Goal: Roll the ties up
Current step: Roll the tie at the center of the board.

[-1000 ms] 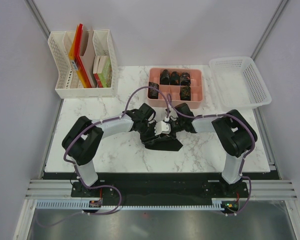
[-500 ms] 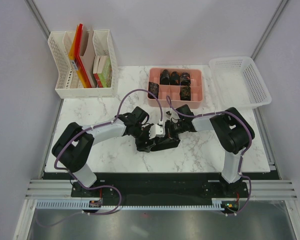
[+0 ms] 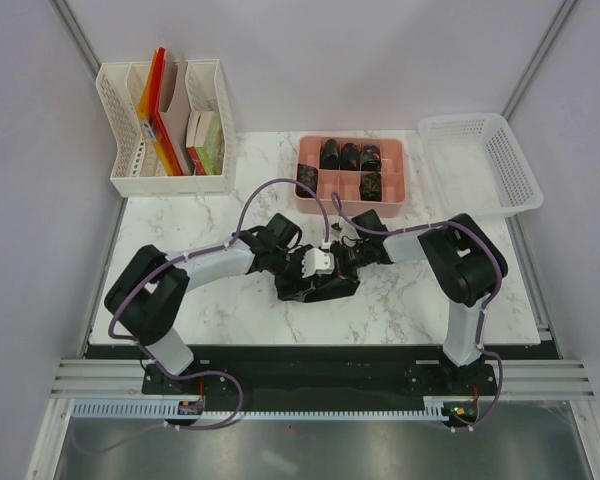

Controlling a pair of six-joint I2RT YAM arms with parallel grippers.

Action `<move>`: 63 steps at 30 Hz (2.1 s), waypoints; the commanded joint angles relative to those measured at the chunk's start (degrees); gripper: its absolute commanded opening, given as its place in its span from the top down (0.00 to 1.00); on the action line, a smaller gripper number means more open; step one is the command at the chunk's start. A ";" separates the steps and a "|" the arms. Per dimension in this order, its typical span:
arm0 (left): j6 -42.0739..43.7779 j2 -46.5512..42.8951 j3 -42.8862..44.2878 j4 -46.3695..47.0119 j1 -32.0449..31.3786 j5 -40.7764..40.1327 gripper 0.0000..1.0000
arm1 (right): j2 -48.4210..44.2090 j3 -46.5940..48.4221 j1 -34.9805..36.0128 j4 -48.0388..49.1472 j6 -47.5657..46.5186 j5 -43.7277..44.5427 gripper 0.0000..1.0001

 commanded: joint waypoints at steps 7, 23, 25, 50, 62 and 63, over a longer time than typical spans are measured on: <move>0.50 -0.62 3.06 0.91 -1.89 0.95 0.49 | 5.78 -0.29 3.23 2.21 2.50 8.81 1.00; 2.43 12.22 8.52 -13.16 -5.76 -6.25 0.58 | 4.38 -0.29 3.86 9.53 7.09 4.41 0.84; 2.25 12.84 7.73 -13.60 -5.67 -7.13 0.60 | 4.20 0.85 2.37 6.73 5.86 4.06 0.78; 2.69 14.16 5.79 -13.69 -5.67 -7.93 0.65 | -7.76 -2.31 -0.02 9.61 11.21 0.64 0.42; 2.69 14.42 5.96 -13.78 -5.67 -7.58 0.64 | -5.64 -3.27 3.32 13.83 13.59 1.60 0.45; 2.52 14.42 6.05 -13.78 -5.59 -7.66 0.64 | -5.64 -3.19 3.59 13.39 13.06 1.69 0.48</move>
